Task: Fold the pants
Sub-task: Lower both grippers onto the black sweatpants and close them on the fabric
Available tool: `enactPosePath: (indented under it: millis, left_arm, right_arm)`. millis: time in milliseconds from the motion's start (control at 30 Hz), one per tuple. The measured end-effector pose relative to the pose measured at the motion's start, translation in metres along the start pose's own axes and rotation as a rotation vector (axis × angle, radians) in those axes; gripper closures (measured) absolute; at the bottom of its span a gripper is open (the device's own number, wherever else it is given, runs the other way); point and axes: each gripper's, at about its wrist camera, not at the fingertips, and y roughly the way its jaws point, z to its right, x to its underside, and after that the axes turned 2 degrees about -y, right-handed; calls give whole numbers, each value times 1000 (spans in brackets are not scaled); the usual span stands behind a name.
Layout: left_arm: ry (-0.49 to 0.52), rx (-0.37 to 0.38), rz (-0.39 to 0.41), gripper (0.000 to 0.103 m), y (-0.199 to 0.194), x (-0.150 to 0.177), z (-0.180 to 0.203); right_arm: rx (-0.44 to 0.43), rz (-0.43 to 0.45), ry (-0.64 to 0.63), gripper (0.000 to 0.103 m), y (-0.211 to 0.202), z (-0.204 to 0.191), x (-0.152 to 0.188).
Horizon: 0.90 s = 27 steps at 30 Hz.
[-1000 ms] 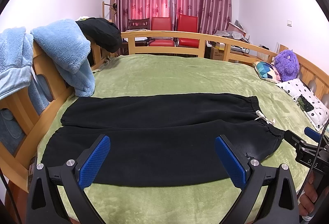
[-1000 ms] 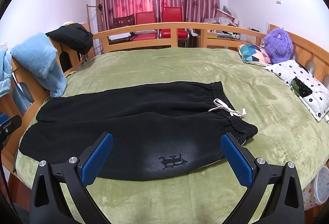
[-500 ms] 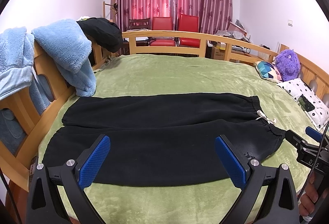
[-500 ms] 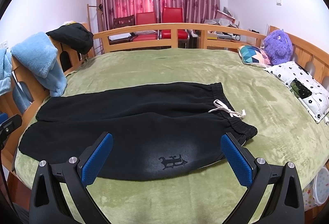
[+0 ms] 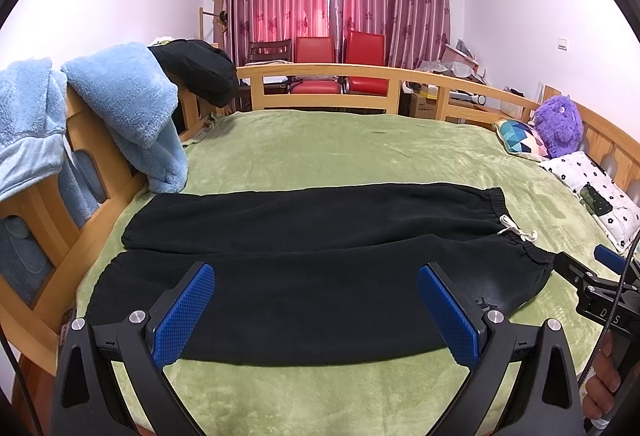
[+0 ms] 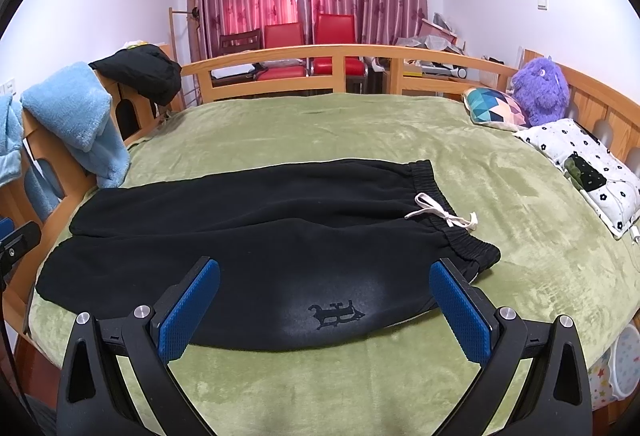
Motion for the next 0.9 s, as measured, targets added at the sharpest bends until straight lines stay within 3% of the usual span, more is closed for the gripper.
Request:
enactPosePath:
  millis: [433,700,833,900]
  left_arm:
    - [-30,37,-29,0,12,0,-12]
    - [-50,71,-92,0,52,-6,-24]
    - [-37,43,-111,1,57,-2,-28]
    - [-44,67,-73,0,48,8,-29]
  right_arm:
    - [29,29,5,0,2,-2,2]
    - [40,-39,-33,0,35,-19,-8]
    - [-25,-51,-107,0,51,-37,-15]
    - [-34,-44,-101,0,51,-40,-13]
